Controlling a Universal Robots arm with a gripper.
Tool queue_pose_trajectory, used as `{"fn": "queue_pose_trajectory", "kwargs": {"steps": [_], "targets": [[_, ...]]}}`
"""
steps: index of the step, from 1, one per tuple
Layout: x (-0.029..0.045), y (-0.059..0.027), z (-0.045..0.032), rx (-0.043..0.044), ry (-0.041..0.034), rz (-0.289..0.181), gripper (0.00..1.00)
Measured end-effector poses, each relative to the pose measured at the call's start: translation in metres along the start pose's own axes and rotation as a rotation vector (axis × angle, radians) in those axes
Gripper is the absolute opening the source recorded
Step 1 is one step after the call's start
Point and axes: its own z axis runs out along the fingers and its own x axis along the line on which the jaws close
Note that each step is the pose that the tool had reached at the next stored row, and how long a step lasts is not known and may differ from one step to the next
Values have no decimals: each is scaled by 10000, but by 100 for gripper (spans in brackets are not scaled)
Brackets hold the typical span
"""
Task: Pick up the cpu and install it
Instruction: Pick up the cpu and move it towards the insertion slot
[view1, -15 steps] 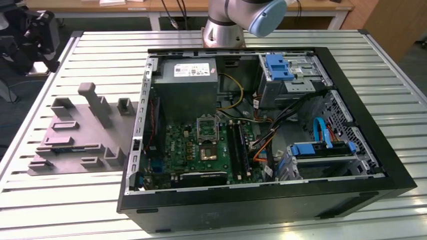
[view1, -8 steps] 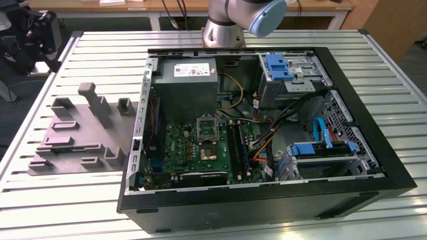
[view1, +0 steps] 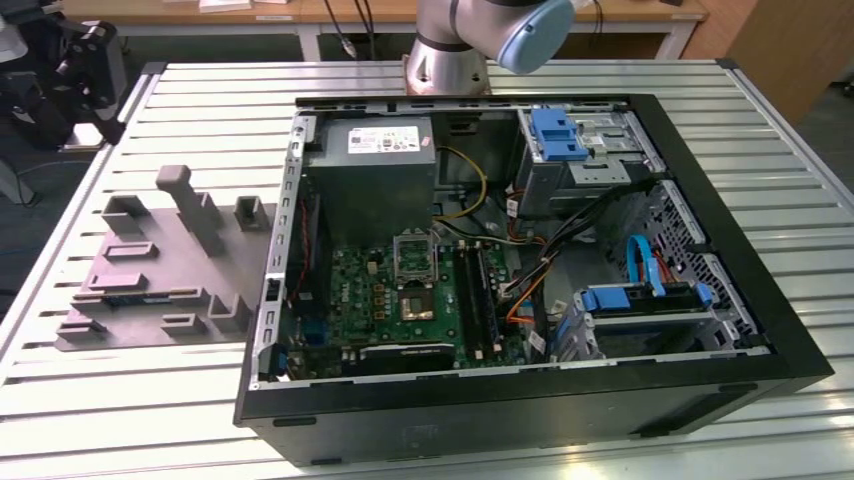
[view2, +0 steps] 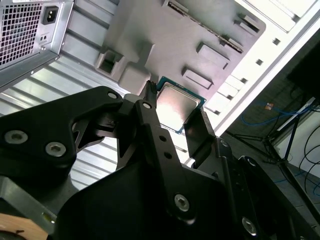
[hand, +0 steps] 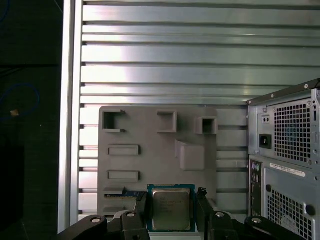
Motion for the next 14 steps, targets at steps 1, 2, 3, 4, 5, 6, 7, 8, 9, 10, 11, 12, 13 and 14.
{"fn": "queue_pose_trajectory", "kwargs": {"steps": [1, 2, 3, 4, 5, 6, 7, 8, 9, 10, 11, 12, 13, 14], "targets": [[-2, 0, 0, 1, 0, 0, 47], [-4, 0, 0, 0, 0, 0, 47], [-6, 0, 0, 0, 0, 0, 47], [-8, 0, 0, 0, 0, 0, 47], [-11, 0, 0, 0, 0, 0, 47], [-13, 0, 0, 0, 0, 0, 47], [-23, 0, 1, 0, 0, 0, 47], [-32, 0, 2, 0, 0, 0, 47], [-33, 0, 2, 0, -1, 0, 47], [-35, 0, 2, 0, 0, 0, 47], [-38, 0, 1, 0, 0, 0, 47], [-43, 0, 1, 0, 0, -1, 47], [-49, 0, 1, 1, 0, -1, 47], [-54, 0, 2, 0, 0, 0, 47]]}}
